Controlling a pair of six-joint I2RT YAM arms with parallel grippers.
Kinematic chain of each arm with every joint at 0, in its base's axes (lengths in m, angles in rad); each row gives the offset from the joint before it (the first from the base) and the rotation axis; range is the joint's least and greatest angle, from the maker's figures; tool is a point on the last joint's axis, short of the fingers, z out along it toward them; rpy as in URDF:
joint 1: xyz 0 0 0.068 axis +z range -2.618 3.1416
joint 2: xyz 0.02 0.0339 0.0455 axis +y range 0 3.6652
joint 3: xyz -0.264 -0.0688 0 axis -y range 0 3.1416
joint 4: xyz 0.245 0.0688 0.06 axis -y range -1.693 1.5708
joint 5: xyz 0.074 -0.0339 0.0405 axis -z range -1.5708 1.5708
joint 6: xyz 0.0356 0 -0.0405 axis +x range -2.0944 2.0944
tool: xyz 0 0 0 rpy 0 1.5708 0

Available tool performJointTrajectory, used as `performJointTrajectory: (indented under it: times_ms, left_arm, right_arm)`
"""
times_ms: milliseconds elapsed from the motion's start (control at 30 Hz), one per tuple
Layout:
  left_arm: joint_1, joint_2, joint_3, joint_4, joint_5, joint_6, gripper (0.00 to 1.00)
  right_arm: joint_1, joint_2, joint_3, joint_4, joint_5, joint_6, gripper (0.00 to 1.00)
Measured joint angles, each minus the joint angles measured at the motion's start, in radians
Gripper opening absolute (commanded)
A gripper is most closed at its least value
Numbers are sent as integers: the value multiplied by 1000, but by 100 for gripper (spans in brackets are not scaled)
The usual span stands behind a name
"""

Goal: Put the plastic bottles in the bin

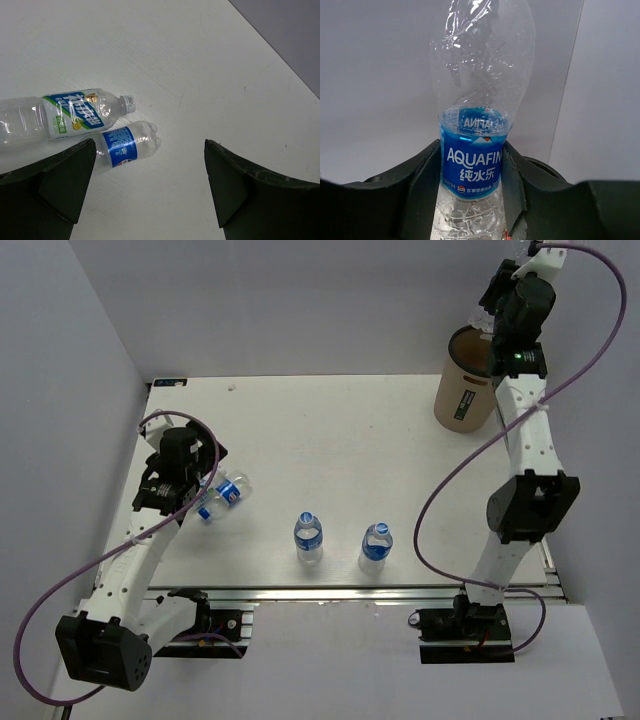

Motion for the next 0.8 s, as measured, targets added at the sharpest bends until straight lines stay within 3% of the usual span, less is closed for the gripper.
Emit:
performJointTrajectory:
  times_ms: [167, 367, 467, 700, 800]
  left_arm:
    - [0, 4, 0, 11, -20, 0, 98]
    - [0, 33, 0, 11, -32, 0, 98]
    - [0, 46, 0, 10, -33, 0, 98]
    - [0, 46, 0, 12, -17, 0, 98]
    - [0, 43, 0, 28, 18, 0, 98]
  right_arm:
    - [-65, 185, 83, 22, -29, 35, 33]
    - [-109, 262, 43, 8, -42, 58, 82]
    - [-115, 257, 39, -5, -38, 56, 89]
    - [-110, 87, -71, -40, -50, 51, 89]
    - [-107, -30, -127, -97, -154, 50, 89]
